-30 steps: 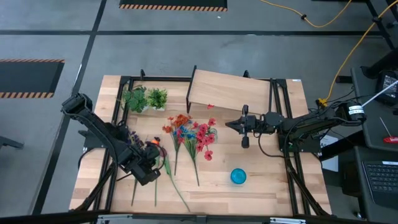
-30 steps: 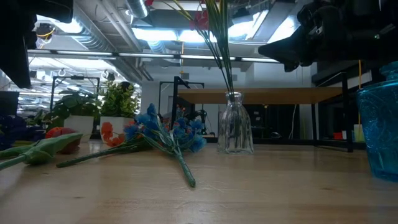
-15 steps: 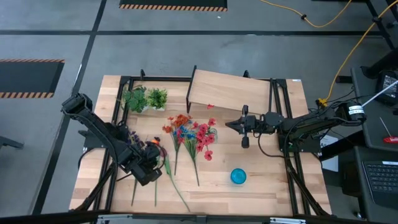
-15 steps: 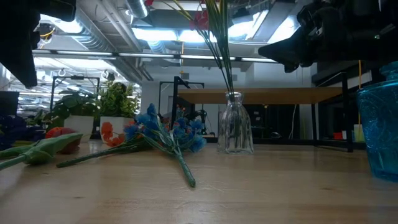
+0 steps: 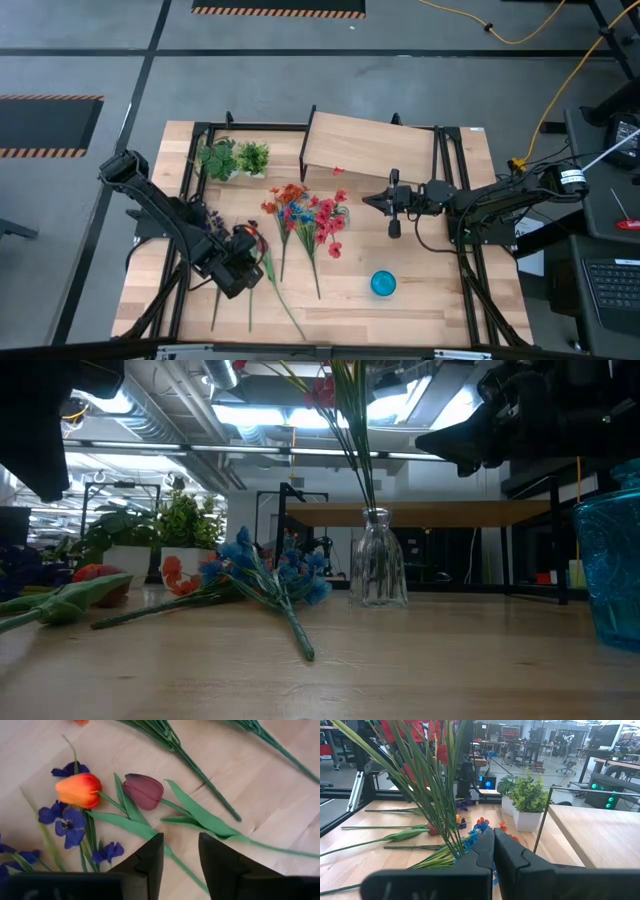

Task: Pick and place flowers into a vace then onto a shelf
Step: Put the orange tulip into the transparent vase

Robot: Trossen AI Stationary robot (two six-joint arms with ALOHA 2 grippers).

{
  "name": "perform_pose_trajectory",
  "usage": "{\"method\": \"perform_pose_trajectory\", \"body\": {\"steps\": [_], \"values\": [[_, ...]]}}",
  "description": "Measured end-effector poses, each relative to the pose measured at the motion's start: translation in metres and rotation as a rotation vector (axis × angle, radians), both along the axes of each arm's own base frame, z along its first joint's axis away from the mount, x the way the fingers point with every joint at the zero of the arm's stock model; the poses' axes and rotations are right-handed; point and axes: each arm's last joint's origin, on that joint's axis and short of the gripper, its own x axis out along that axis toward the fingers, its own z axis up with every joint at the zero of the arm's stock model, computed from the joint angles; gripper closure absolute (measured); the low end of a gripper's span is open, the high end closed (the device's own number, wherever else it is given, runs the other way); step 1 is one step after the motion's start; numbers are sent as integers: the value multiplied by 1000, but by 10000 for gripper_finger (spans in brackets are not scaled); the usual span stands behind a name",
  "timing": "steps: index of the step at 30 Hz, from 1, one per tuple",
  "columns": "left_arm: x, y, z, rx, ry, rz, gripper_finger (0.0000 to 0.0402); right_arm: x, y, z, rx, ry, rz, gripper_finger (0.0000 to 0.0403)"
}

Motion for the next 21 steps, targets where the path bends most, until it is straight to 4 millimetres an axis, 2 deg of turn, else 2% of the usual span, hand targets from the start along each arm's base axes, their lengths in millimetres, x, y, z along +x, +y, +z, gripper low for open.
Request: {"method": "perform_pose_trajectory", "body": {"steps": [8,21], "values": [[0,0,0,-47,-25,106,265,0,0,0,0,3,0,392],[5,-3,-11,16,-19,112,264,0,0,-3,0,34,0,392]]}}
